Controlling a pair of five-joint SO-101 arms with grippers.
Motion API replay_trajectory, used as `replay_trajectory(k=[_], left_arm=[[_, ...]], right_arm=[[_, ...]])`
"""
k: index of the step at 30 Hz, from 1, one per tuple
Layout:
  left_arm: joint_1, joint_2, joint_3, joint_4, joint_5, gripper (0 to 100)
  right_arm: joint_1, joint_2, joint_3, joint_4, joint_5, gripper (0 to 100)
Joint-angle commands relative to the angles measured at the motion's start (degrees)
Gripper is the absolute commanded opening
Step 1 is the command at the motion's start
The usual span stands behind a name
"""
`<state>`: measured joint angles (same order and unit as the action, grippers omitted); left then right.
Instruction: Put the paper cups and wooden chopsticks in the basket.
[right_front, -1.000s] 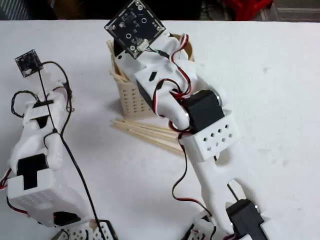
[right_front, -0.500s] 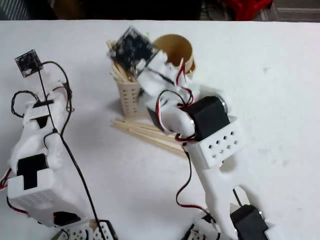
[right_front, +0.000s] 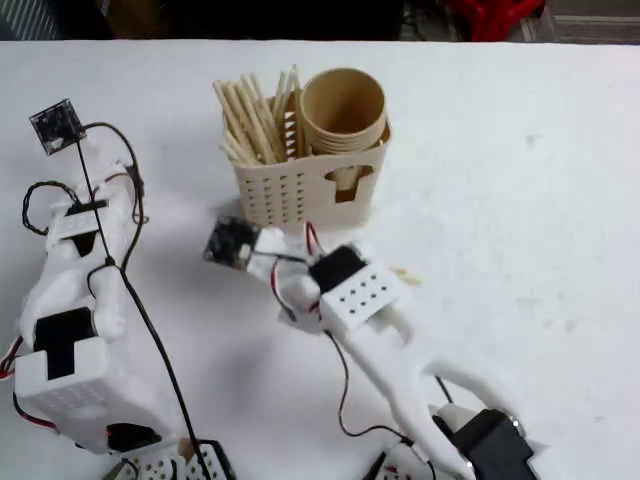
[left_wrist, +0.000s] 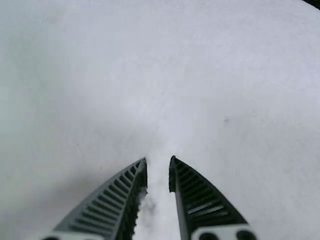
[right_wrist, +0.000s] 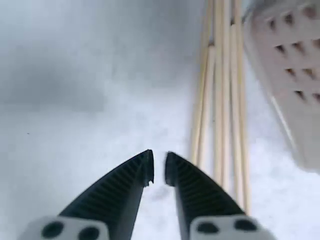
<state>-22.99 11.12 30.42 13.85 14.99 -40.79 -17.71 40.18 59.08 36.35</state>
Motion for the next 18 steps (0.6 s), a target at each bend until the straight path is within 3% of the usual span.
replay_trajectory(k=[1,12,18], left_arm=[[0.8,-0.6,-2.3,-0.2,-0.5,9],[0.8,-0.6,-2.3,0.2,-0.5,9],[0.8,-0.6,-2.3,0.2,-0.5,9]], right_arm=[[-0.5,-1.3,5.5,-6.7,0.9,13.7],[-0.3,2.9,8.7,-13.3,1.0,13.7],[5.5,12.1,1.8,-13.5,1.0,13.7]])
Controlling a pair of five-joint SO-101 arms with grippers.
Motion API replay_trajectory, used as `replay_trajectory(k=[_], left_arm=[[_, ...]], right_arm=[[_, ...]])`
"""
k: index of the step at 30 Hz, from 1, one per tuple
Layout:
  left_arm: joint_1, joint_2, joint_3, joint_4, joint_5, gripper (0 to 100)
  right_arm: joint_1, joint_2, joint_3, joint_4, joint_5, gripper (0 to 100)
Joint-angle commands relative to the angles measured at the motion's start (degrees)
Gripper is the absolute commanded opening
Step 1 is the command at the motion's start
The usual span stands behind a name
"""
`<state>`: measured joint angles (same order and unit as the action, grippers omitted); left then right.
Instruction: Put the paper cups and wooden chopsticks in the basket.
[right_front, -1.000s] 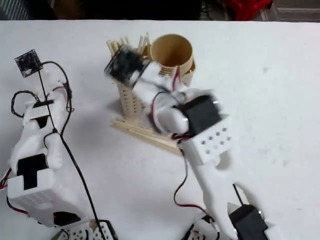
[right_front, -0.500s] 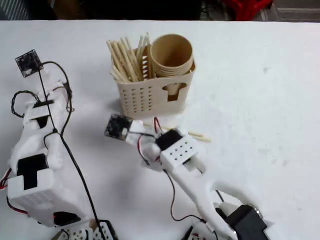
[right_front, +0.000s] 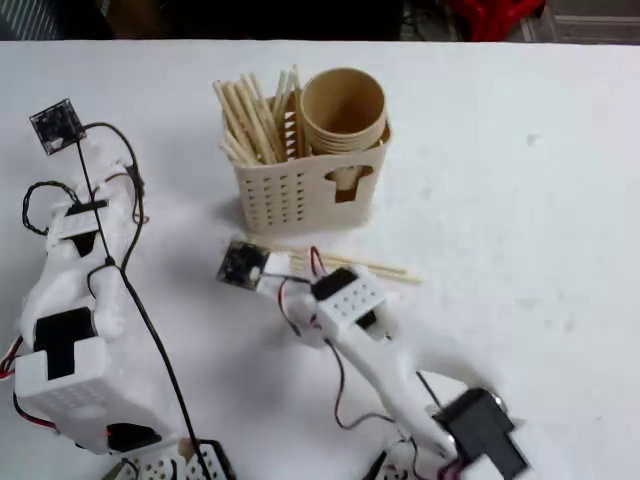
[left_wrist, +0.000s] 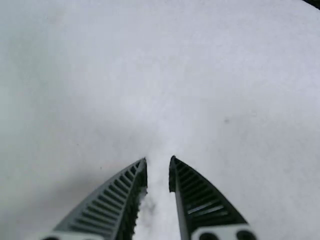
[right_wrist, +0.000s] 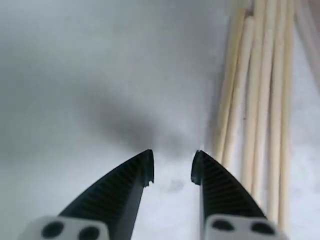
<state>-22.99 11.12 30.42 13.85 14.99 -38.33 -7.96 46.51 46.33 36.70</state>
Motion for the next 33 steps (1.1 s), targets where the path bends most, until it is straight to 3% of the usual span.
replay_trajectory(k=[1,8,14,22,27,33], left_arm=[[0.8,-0.6,-2.3,0.2,-0.5,9],[0.8,-0.6,-2.3,0.1,-0.5,9],[0.8,-0.6,-2.3,0.1,-0.5,9],[0.8,-0.6,-2.3,-0.1,-0.5,9],[0.8,-0.6,-2.3,-0.1,-0.5,9],[0.7,-0.6,-2.3,0.2,-0.5,9]], right_arm=[[4.0,3.4,-5.5,-0.7,0.6,13.7],[4.9,8.0,-7.6,-0.8,0.6,13.4],[1.7,8.0,-7.4,1.7,0.6,1.6],[1.7,-5.2,-5.3,6.5,0.1,1.8],[8.7,-11.6,-1.7,-0.7,-1.3,1.8],[11.4,-11.7,8.2,-19.3,-4.7,1.8]])
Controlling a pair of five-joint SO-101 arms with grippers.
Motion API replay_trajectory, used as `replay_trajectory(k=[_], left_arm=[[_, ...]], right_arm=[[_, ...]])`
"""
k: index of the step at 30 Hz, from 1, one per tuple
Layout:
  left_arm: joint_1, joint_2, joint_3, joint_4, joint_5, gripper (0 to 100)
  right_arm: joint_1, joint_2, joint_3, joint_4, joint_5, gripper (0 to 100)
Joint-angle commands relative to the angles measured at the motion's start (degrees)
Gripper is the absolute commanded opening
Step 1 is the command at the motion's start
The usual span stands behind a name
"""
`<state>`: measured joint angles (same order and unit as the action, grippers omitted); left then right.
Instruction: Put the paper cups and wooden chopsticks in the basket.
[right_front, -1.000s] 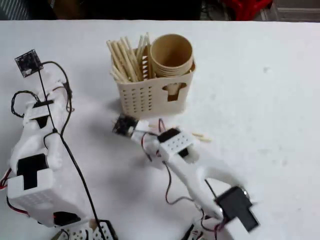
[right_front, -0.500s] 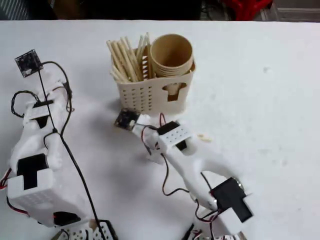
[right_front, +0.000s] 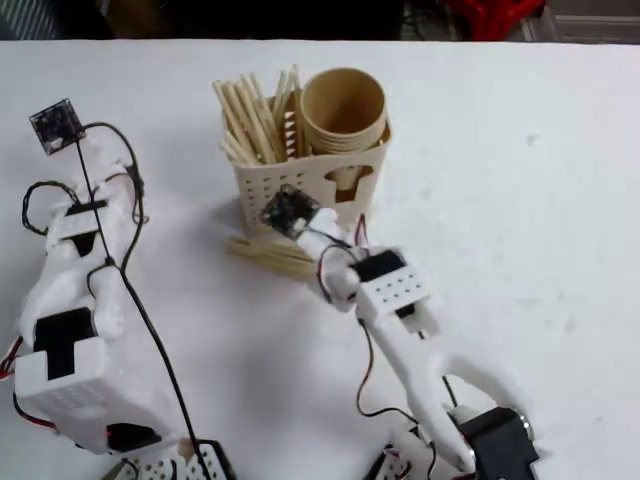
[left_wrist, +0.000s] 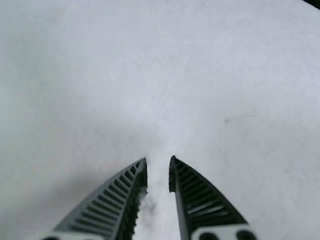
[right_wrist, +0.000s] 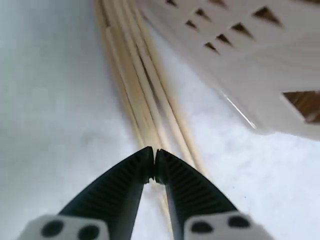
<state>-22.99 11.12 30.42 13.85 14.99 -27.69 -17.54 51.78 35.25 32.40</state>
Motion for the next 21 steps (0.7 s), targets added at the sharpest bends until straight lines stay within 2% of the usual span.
replay_trajectory(k=[1,6,12,21], left_arm=[[0.7,-0.6,-2.3,0.2,-0.5,9],[0.7,-0.6,-2.3,0.2,-0.5,9],[0.7,-0.7,-2.3,0.3,-0.5,9],[0.6,-0.9,-1.9,0.3,-0.5,9]], right_arm=[[0.7,-2.2,4.2,-10.2,0.4,1.8],[0.7,-2.2,7.0,-13.8,3.7,1.8],[0.7,1.7,5.7,-13.9,3.7,1.7],[-0.1,13.9,-5.3,-3.2,3.7,1.7]])
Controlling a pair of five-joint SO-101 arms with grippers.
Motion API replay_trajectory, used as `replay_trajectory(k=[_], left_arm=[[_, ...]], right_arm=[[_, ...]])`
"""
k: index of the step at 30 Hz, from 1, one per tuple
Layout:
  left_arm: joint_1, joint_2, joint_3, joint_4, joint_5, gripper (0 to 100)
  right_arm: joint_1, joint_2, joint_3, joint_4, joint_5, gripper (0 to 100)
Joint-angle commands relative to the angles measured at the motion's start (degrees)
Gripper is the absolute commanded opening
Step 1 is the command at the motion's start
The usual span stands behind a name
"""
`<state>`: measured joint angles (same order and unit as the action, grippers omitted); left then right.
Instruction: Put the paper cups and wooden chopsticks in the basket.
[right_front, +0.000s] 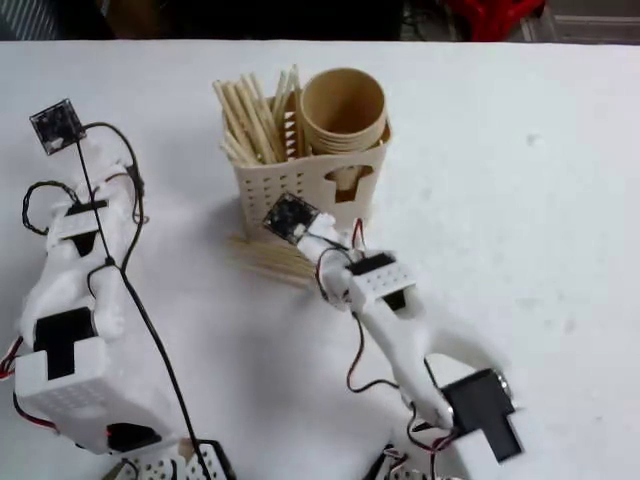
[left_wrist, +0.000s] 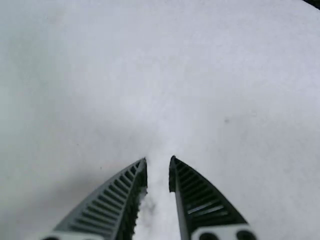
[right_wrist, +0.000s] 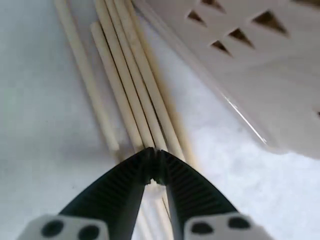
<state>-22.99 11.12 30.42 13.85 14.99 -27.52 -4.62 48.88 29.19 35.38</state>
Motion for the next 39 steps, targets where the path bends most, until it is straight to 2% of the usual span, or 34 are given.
replay_trajectory(k=[1,11,25,31,39], left_arm=[[0.6,-0.9,-1.9,0.3,-0.5,9],[0.6,-0.8,-2.2,0.3,-0.5,9],[0.6,-0.7,-2.3,0.2,-0.5,9],[0.6,-0.7,-2.3,0.2,-0.5,9],[0.6,-0.7,-2.3,0.3,-0.5,9]], right_arm=[[-0.9,1.0,-2.4,3.2,0.7,1.7],[-7.9,-8.7,4.9,5.8,4.7,1.7],[-9.1,-20.4,7.7,8.4,4.3,1.9],[-14.8,-15.7,3.2,13.1,4.5,12.2],[-13.5,0.7,-5.6,13.1,4.8,12.9]])
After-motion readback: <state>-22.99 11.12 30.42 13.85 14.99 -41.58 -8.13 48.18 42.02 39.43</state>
